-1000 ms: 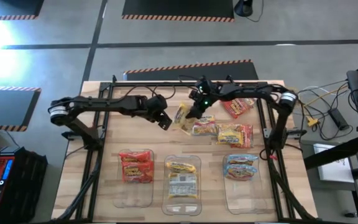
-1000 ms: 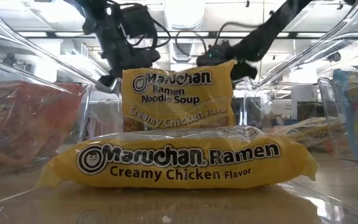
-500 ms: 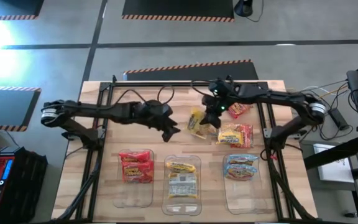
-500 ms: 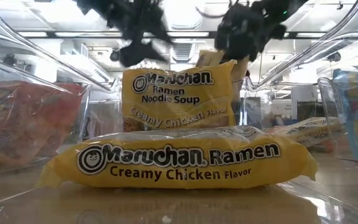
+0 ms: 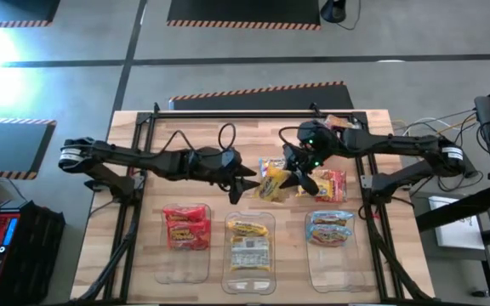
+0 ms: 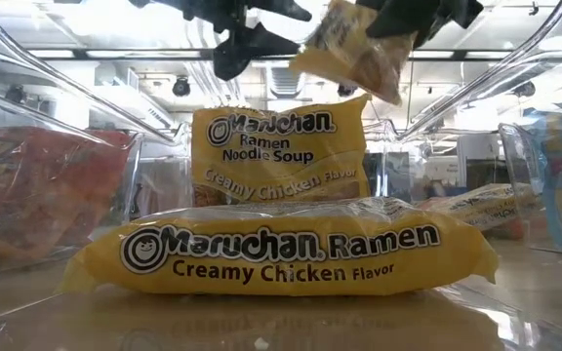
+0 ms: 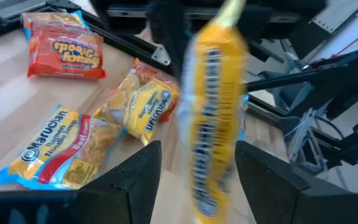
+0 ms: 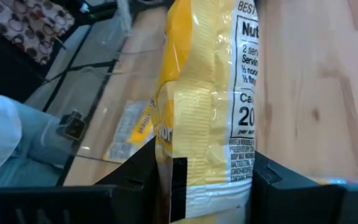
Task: Sort Maruchan noodles
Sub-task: Put the yellow noodle pack into the middle transparent bin
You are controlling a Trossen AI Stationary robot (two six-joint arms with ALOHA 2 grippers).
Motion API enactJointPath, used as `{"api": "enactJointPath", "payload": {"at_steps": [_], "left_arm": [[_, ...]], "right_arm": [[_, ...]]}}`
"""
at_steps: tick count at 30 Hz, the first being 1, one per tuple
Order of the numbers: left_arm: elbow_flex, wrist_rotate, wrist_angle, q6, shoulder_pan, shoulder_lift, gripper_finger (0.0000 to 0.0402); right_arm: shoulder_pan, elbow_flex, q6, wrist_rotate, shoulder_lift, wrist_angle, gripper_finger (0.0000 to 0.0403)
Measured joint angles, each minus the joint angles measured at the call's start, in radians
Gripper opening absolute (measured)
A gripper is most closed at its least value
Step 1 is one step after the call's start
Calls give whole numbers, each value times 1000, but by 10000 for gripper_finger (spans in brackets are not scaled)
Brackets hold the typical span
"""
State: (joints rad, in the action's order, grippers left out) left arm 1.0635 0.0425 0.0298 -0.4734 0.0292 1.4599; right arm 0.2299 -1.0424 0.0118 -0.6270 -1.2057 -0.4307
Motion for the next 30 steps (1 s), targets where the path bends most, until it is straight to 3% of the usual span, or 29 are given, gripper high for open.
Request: {"api": "enactJointPath", "payload": {"at_steps": [11, 23, 30], "left_arm": [[0, -40, 52, 89, 0, -9, 191], [0, -134, 103, 151, -18, -9, 241], [0, -150, 110, 146, -25, -9, 241]], "right_arm": [[-16, -4, -47, 31, -15, 78, 128], [-45, -11, -106, 28, -15, 226, 126], [-49, -11, -86, 55, -15, 292, 128]]}}
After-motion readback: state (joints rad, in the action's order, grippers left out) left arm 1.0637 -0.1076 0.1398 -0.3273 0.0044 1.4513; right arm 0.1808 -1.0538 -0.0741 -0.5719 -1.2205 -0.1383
